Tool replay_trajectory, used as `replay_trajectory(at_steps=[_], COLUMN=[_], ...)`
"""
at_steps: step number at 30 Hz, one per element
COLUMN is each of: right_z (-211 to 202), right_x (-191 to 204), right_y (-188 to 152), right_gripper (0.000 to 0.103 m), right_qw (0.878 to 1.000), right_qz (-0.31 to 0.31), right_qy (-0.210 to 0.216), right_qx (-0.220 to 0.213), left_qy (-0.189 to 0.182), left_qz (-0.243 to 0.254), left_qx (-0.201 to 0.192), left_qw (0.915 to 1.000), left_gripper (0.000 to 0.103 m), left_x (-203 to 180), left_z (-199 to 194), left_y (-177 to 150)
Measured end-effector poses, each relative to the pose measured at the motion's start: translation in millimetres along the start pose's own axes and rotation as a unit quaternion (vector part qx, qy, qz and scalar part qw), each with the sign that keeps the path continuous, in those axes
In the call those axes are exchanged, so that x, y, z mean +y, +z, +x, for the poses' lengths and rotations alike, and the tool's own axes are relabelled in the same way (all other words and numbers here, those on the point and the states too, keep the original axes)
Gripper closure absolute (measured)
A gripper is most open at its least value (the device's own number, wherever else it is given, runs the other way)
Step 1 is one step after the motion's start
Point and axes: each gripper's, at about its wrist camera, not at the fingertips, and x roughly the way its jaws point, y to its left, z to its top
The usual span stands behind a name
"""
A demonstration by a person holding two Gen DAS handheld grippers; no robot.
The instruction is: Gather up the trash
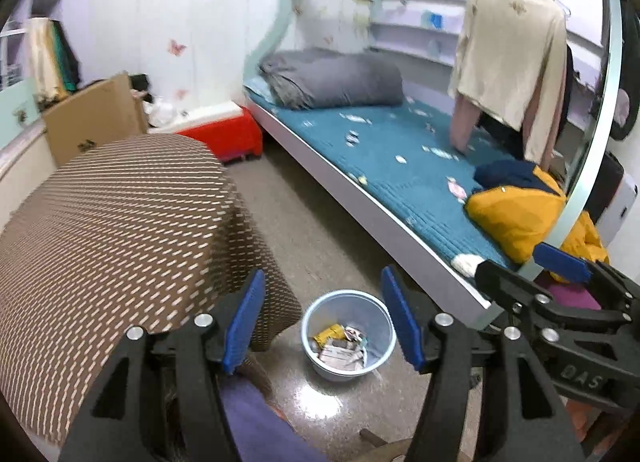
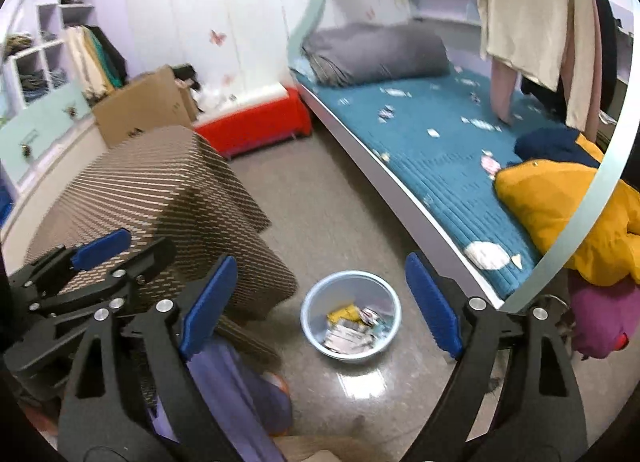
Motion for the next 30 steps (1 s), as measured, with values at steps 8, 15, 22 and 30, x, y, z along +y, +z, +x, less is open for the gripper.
replay_trajectory(at_steps=[8, 15, 22, 30], right_z=[-61.4, -105.1, -121.1, -118.2], right_x=[24.7, 37.5, 42.4, 39.7], right_y=[-24.7, -40.6, -45.1, -45.9], right_gripper=[0.017, 0.015, 0.014, 0.014], right_qw=[0.996, 0.988, 0.983, 0.984], right_qz=[-0.030, -0.061, -0.075, -0.070], right_qy=[0.034, 0.046, 0.034, 0.032], right_qx=[-0.080, -0.135, -0.164, -0.164], left_qy=[0.055, 0.092, 0.108, 0.106], left_qz=[-0.017, -0.037, -0.044, -0.053], left_qx=[-0.069, -0.118, -0.137, -0.132], left_qw=[0.9959, 0.9880, 0.9837, 0.9842], left_gripper=[0.036, 0.031, 0.027, 0.026], left_x=[4.2, -1.0, 1.1, 2.7], left_z=[-81.5, -133.9, -150.9, -143.0], left_y=[-28.4, -50.9, -55.3, -54.1])
